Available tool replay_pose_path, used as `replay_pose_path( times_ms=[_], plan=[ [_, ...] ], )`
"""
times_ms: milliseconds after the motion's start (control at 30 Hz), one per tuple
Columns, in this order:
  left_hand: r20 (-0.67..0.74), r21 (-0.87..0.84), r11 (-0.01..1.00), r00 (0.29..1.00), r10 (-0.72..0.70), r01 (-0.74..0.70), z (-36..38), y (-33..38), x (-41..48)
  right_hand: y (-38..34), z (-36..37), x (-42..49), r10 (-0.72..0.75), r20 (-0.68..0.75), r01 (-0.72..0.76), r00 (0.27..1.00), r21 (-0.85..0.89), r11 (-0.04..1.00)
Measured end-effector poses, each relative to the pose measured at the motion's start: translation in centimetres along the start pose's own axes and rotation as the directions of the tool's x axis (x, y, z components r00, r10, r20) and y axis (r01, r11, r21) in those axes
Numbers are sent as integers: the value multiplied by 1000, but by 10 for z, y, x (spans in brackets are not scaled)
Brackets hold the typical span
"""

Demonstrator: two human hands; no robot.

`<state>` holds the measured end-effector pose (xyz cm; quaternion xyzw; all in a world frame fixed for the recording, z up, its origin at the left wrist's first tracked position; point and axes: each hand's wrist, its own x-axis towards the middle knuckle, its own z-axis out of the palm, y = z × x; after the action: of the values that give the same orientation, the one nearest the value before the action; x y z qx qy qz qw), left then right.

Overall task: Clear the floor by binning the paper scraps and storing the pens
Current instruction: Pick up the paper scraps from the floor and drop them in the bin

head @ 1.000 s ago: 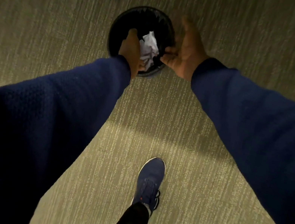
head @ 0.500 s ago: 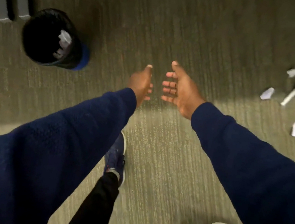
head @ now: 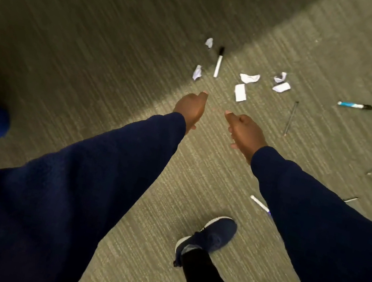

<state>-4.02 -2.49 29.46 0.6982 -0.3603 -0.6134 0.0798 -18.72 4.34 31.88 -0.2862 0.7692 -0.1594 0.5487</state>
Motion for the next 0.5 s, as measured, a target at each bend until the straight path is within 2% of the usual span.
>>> replay_pose_path(
  times_ms=[133, 233, 267, 333, 367, 400, 500],
  plan=[
    [29, 199, 978, 998, 58, -63, 48, 11, 52, 30, -35, 46, 35, -77, -37, 996, -22, 999],
    [88, 473, 861, 982, 164, -186, 77, 1, 104, 49, -38, 97, -3, -87, -9, 996, -141, 990],
    [135, 593, 771, 972, 191, -234, 86, -5, 123, 55, -37, 116, -34, -96, 16, 995, -188, 982],
    [260, 818, 463, 937, 232, -342, 100, -15, 163, 68, -36, 158, -101, -122, 61, 987, -293, 954],
    [320, 864, 317, 913, 253, -390, 106, -19, 183, 74, -37, 179, -114, -134, 61, 984, -347, 936],
    [373, 873, 221, 888, 269, -434, 113, -21, 201, 81, -38, 199, -110, -150, 44, 983, -383, 923],
    [479, 861, 18, 824, 302, -508, 126, -21, 256, 98, -41, 261, -45, -201, -46, 978, -428, 902]
  ],
)
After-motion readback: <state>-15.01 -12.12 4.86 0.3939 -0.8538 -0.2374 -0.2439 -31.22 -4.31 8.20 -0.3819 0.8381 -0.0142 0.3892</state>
